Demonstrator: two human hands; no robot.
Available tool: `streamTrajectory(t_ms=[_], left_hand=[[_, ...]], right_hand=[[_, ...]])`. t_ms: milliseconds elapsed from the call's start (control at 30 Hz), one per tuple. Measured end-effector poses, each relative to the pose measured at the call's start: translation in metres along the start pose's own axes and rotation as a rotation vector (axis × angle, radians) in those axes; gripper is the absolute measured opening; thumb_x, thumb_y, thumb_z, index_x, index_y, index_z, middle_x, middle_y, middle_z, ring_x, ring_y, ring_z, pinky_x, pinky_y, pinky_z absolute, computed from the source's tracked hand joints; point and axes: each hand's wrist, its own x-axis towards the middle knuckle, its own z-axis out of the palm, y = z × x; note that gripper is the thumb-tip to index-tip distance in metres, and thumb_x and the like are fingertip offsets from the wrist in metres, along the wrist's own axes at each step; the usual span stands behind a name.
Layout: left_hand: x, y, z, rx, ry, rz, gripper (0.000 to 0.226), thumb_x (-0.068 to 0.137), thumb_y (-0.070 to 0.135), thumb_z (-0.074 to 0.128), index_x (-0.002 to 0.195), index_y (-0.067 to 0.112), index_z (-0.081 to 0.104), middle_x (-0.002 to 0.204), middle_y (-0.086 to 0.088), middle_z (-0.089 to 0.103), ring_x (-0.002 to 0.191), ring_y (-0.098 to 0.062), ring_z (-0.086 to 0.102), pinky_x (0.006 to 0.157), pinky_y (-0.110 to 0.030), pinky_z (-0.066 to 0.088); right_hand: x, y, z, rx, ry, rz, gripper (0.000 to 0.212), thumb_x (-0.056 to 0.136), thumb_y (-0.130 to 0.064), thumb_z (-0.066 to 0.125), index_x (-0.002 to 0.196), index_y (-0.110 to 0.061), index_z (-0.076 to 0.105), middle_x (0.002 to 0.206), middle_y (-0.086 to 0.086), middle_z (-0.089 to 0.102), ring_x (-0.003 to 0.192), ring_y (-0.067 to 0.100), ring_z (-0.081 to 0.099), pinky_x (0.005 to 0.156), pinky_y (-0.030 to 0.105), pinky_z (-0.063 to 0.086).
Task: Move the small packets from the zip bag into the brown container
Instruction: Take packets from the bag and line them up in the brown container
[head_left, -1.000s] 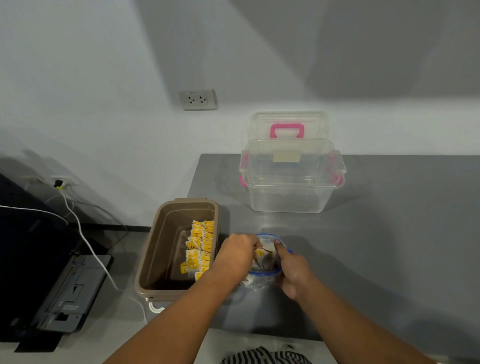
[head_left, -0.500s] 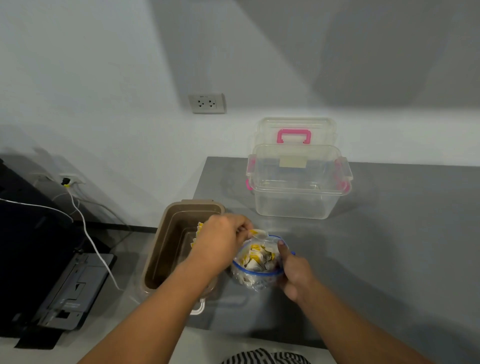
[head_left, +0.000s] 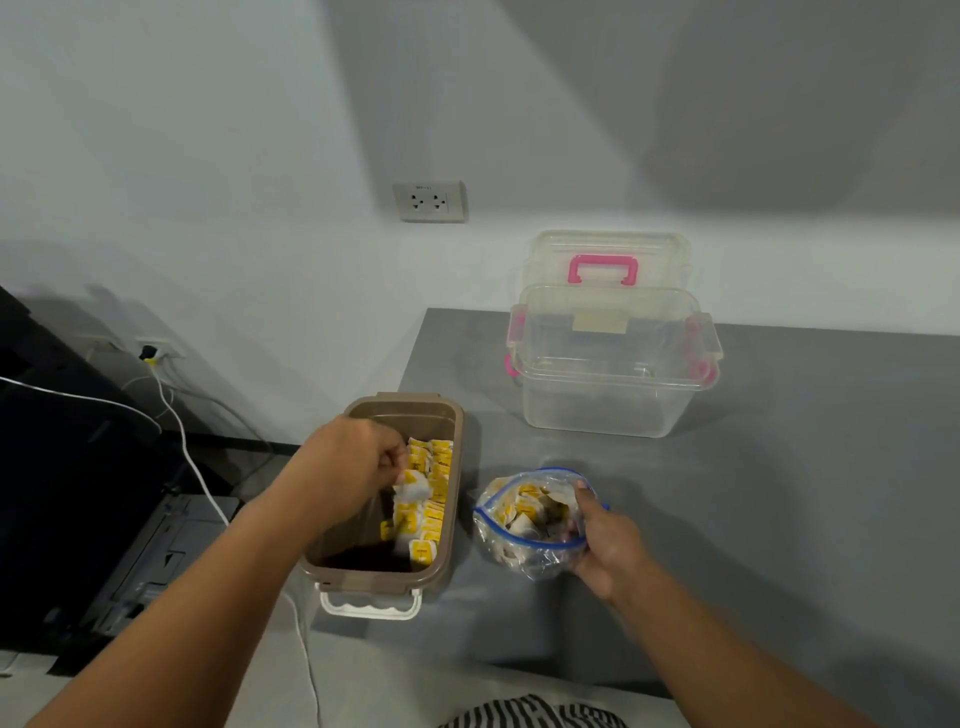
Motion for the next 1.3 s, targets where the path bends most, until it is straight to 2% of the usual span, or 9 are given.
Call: streamTrajectory(t_ms=[167,267,367,433,500,767,900,1100,1300], left_hand=[[0.01,-0.015,0.018,0.179,-0.253,-0.024,0.015,0.085,0.014,0.067,0.088,0.025,0.076,0.069,0.017,0.06,0.065,0.002,0.056,0.064,-0.011,0.042],[0.017,-0.019,0.03,0.248,-0.369,-0.025,0.018,0.086,0.014,0.063,0.092,0.025,0.076,0.079,0.012,0.063,0.075,-0.005,0.061,0.068,-0.013,0.043],[0.021,-0.015,0.039,0.307,-0.473,-0.032,0.019,0.09,0.014,0.061,0.1,0.02,0.076,0.101,0.002,0.069,0.093,-0.017,0.066,0.083,-0.023,0.05],[0.022,-0.014,0.046,0.338,-0.512,-0.016,0.02,0.091,0.014,0.06,0.103,0.016,0.075,0.106,-0.003,0.07,0.094,-0.02,0.065,0.088,-0.027,0.052],[0.023,-0.017,0.055,0.349,-0.52,-0.008,0.019,0.09,0.014,0.059,0.102,0.014,0.075,0.104,-0.005,0.069,0.089,-0.019,0.064,0.087,-0.028,0.052],[0.031,-0.024,0.074,0.317,-0.466,0.009,0.017,0.092,0.014,0.057,0.1,0.015,0.072,0.098,-0.004,0.069,0.087,-0.018,0.066,0.087,-0.031,0.056],[0.035,-0.024,0.073,0.295,-0.424,0.004,0.015,0.09,0.015,0.061,0.096,0.017,0.074,0.097,0.0,0.069,0.085,-0.013,0.063,0.085,-0.024,0.052],[0.036,-0.025,0.08,0.309,-0.459,-0.008,0.014,0.09,0.017,0.062,0.095,0.017,0.074,0.093,-0.001,0.07,0.083,-0.014,0.066,0.082,-0.027,0.056],[0.036,-0.022,0.072,0.29,-0.432,-0.028,0.016,0.091,0.02,0.065,0.104,0.021,0.074,0.099,0.003,0.072,0.089,-0.012,0.066,0.092,-0.029,0.055]], right_hand=[[0.0,0.001,-0.001,-0.018,0.008,-0.007,0.036,0.098,-0.035,0.062,0.106,0.0,0.064,0.096,0.017,0.073,0.09,0.037,0.072,0.086,0.065,0.056],[0.001,0.002,-0.002,-0.02,0.015,-0.01,0.035,0.097,-0.035,0.063,0.102,0.0,0.064,0.079,0.011,0.07,0.082,0.034,0.071,0.087,0.067,0.054],[0.0,0.003,-0.002,-0.027,0.02,-0.005,0.035,0.098,-0.034,0.062,0.105,0.001,0.064,0.088,0.014,0.074,0.089,0.037,0.072,0.086,0.066,0.055],[-0.001,0.002,-0.002,-0.017,0.02,0.004,0.036,0.098,-0.033,0.062,0.11,0.0,0.063,0.102,0.019,0.074,0.094,0.039,0.073,0.085,0.065,0.056],[-0.002,0.002,-0.001,-0.013,0.022,0.003,0.036,0.098,-0.033,0.062,0.113,0.0,0.063,0.108,0.02,0.073,0.096,0.04,0.073,0.085,0.065,0.056],[-0.005,0.003,-0.002,0.004,0.025,0.013,0.035,0.098,-0.032,0.062,0.115,-0.002,0.064,0.106,0.019,0.074,0.095,0.038,0.073,0.085,0.064,0.057],[-0.005,0.003,-0.002,-0.001,0.028,0.01,0.034,0.098,-0.032,0.062,0.113,-0.002,0.064,0.106,0.019,0.074,0.096,0.039,0.073,0.085,0.067,0.056],[-0.004,0.004,-0.004,0.004,0.012,0.01,0.034,0.098,-0.032,0.062,0.112,-0.002,0.064,0.104,0.019,0.075,0.095,0.038,0.073,0.086,0.066,0.056],[-0.004,0.003,-0.004,0.011,-0.003,-0.007,0.031,0.099,-0.03,0.06,0.111,-0.002,0.064,0.103,0.018,0.074,0.094,0.037,0.072,0.088,0.064,0.056]])
